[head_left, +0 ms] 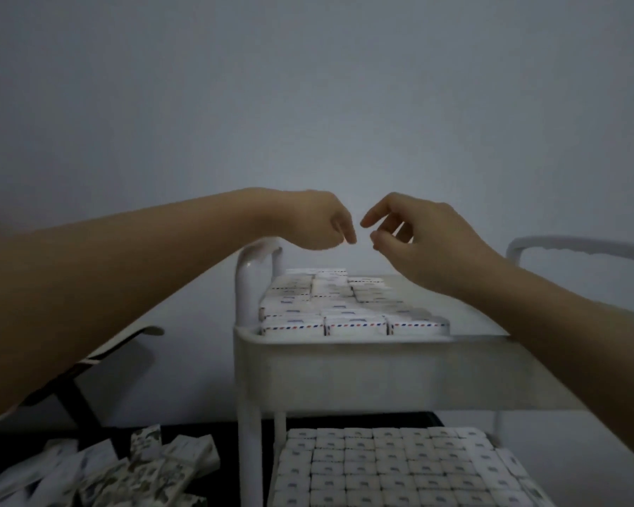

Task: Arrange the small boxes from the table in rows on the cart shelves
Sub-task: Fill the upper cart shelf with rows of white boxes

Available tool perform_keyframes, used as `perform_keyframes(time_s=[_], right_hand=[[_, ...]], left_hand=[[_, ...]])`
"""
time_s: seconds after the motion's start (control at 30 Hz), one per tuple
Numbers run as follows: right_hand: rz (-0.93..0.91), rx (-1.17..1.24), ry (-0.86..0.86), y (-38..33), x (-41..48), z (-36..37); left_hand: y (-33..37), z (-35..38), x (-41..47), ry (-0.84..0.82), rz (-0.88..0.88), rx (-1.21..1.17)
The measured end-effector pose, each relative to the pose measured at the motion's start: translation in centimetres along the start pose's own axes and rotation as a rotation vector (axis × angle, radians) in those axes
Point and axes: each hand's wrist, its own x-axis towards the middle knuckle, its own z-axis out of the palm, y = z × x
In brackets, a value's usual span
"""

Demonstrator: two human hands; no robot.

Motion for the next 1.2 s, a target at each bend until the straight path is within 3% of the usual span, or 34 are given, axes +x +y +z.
perform_keyframes(time_s=[0.1, 0.2, 0.33, 0.5, 0.6, 0.7, 0.83, 1.03, 1.2], right_hand=[[-0.082, 0.209, 0.052, -4.7, -2.3, 0.5], [-0.148, 0.434, -0.021, -9.2, -4.2, 1.8], [-0.211, 0.571, -0.211, -13.9, -6.2, 6.2], [-0.287, 0.494, -0.434, -18.1, -9.1, 15.8], [-0.271, 0.397, -0.581, -19.1, -10.2, 22.9], [-0.21, 0.341, -0.695, -19.5, -10.8, 29.7], [-0.257, 0.291, -0.789, -21.0, -11.7, 35.9], [-0.435, 0.115, -0.811, -24.4, -12.8, 41.9], [-0.31, 0.112, -0.73, -25.4, -13.2, 44.8]], left_hand=[[-0.4, -0.1, -6.5, 0.385, 0.066, -0.217], [-2.3, 2.2, -14.2, 0.686, 0.092, -0.406], [-8.3, 8.1, -22.8, 0.88, -0.114, -0.482], [-17.0, 20.7, -32.6, 0.779, -0.675, -0.471], [-19.9, 25.3, -37.0, 0.761, -0.902, -0.479], [-21.2, 27.3, -39.3, 0.76, -0.945, -0.233], [-22.9, 30.2, -41.2, 0.591, -1.018, 0.084], [-22.9, 31.6, -42.1, 0.474, -1.015, 0.117], [-22.5, 31.4, -42.3, 0.585, -0.984, 0.027]])
